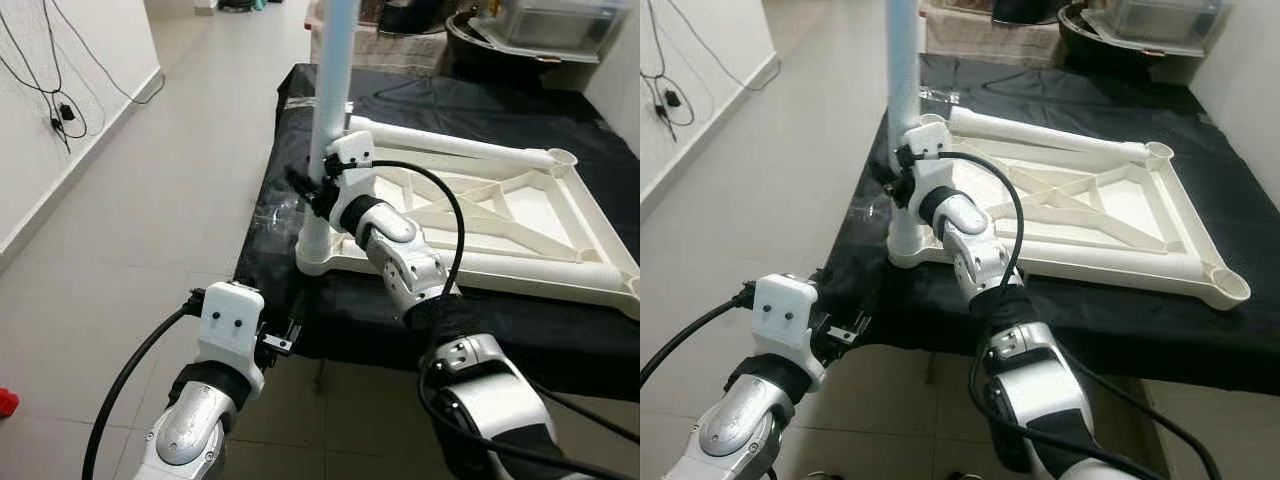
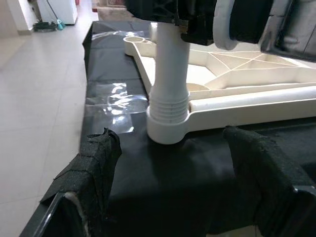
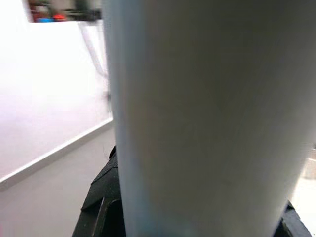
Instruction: Building children table
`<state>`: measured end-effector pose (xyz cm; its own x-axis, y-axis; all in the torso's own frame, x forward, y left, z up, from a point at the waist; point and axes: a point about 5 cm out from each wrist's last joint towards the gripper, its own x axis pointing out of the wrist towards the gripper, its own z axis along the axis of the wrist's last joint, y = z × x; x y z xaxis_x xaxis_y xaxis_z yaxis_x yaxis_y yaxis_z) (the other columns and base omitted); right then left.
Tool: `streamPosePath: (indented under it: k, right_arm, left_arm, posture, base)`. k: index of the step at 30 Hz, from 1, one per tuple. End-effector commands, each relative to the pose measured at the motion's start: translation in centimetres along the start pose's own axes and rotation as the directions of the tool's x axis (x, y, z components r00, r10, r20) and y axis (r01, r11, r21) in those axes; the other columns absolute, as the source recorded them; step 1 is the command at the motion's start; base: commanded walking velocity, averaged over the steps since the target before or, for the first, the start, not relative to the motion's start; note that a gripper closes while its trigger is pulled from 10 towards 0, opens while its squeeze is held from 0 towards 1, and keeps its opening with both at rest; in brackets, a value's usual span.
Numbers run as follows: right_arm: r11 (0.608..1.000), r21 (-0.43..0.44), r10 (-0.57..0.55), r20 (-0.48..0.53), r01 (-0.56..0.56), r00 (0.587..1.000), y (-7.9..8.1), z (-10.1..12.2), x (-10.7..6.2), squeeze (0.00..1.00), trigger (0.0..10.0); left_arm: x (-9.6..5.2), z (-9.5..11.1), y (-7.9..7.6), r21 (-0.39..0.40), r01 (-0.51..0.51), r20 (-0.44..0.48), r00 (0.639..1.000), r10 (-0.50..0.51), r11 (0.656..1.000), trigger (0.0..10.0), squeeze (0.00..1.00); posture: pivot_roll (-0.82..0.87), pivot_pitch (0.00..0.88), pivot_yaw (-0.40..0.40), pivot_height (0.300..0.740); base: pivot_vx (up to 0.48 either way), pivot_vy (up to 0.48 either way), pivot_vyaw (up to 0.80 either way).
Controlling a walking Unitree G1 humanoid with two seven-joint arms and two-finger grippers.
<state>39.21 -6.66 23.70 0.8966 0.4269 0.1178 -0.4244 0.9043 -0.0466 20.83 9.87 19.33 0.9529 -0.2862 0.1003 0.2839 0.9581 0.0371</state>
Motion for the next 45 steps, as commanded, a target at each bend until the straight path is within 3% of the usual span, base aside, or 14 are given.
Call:
streamPosePath:
  k: [1,3,14,16,20,22,25,28,32,34,36,37,39,45]
  right_arm:
    - [0.981,-0.014,-0.19,-0.211,0.191,0.959,-2.3,-5.0,-1.8,0.0,10.0]
    - [0.981,-0.014,-0.19,-0.211,0.191,0.959,-2.3,-5.0,-1.8,0.0,10.0]
    - [0.869,-0.023,-0.487,-0.218,0.494,0.846,-2.7,-5.7,-2.9,0.0,10.0]
    - [0.804,-0.037,-0.586,-0.222,0.594,0.78,-2.5,-5.6,-2.9,0.0,10.0]
    - [0.778,-0.045,-0.619,-0.222,0.627,0.753,-2.4,-5.5,-2.9,0.0,10.0]
    - [0.705,-0.03,-0.697,-0.211,0.708,0.685,-2.0,-5.1,-2.9,0.0,10.0]
    - [0.66,-0.025,-0.74,-0.2,0.751,0.643,-1.8,-4.9,-3.0,0.0,10.0]
    - [0.557,-0.031,-0.818,-0.192,0.83,0.542,-1.1,-4.4,-3.2,0.0,10.0]
    - [0.531,-0.043,-0.836,-0.191,0.846,0.515,-0.9,-4.3,-3.2,0.0,10.0]
    - [0.424,-0.003,-0.89,-0.185,0.906,0.416,1.4,-3.4,-3.5,0.0,10.0]
    - [0.424,-0.003,-0.89,-0.185,0.906,0.416,1.4,-3.4,-3.5,0.0,10.0]
    - [0.374,-0.026,-0.91,-0.203,0.927,0.361,1.8,-3.5,-3.7,0.0,10.0]
    - [0.355,-0.025,-0.915,-0.212,0.934,0.342,1.9,-3.4,-3.8,0.0,10.0]
    - [0.329,0.02,-0.925,-0.193,0.944,0.326,1.5,-2.4,-3.6,0.0,10.0]
  left_arm:
    - [0.0,-0.5,0.1,0.0,0.004,-0.019,1.0,-0.004,1.0,10.0,0.0]
    - [0.0,-0.5,0.1,0.0,0.004,-0.019,1.0,-0.004,1.0,10.0,0.0]
    - [0.2,-0.5,0.2,0.005,0.008,-0.015,1.0,-0.008,1.0,10.0,0.0]
    - [0.2,-0.5,0.2,0.005,0.01,-0.014,1.0,-0.01,1.0,10.0,0.0]
    - [0.3,-0.5,0.2,0.006,0.01,-0.014,1.0,-0.01,1.0,10.0,0.0]
    - [0.3,-0.5,0.2,0.006,0.011,-0.013,1.0,-0.011,1.0,10.0,0.0]
    - [0.3,-0.5,0.2,0.007,0.012,-0.012,1.0,-0.012,1.0,10.0,0.0]
    - [0.4,-0.5,0.3,0.008,0.014,-0.01,1.0,-0.014,1.0,10.0,0.0]
    - [0.5,-0.6,0.3,0.008,0.014,-0.01,1.0,-0.014,1.0,10.0,0.0]
    - [0.5,-0.5,0.5,0.013,0.013,-0.006,1.0,-0.013,1.0,10.0,0.0]
    - [0.5,-0.5,0.5,0.013,0.013,-0.006,1.0,-0.013,1.0,10.0,0.0]
    - [0.5,-0.5,0.5,0.015,0.013,-0.006,1.0,-0.013,1.0,10.0,0.0]
    - [0.5,-0.5,0.5,0.016,0.013,-0.007,1.0,-0.013,1.0,10.0,0.0]
    - [0.6,-0.5,0.6,0.017,0.013,-0.006,1.0,-0.013,1.0,10.0,0.0]
  posture:
    - [0.13,0.173,-0.086,0.74]
    - [0.13,0.173,-0.086,0.74]
    - [0.13,0.171,-0.082,0.74]
    - [0.13,0.174,-0.084,0.74]
    - [0.13,0.174,-0.084,0.74]
    - [0.14,0.173,-0.082,0.74]
    - [0.14,0.173,-0.08,0.74]
    - [0.14,0.174,-0.079,0.74]
    - [0.14,0.175,-0.078,0.74]
    - [0.15,0.175,-0.075,0.74]
    - [0.15,0.175,-0.075,0.74]
    - [0.15,0.175,-0.075,0.74]
    - [0.15,0.175,-0.074,0.74]
    - [0.15,0.173,-0.074,0.74]
  base:
    - [0.0,0.0,0.0]
    - [0.0,0.0,0.0]
    - [0.0,0.0,0.0]
    - [0.0,0.0,0.0]
    - [0.0,0.0,0.0]
    - [0.0,0.0,0.0]
    - [0.0,0.0,0.0]
    - [0.0,0.0,0.0]
    - [0.0,0.0,0.0]
    - [0.0,0.0,0.0]
    - [0.0,0.0,0.0]
    - [0.0,0.0,0.0]
    - [0.0,0.0,0.0]
    - [0.0,0.0,0.0]
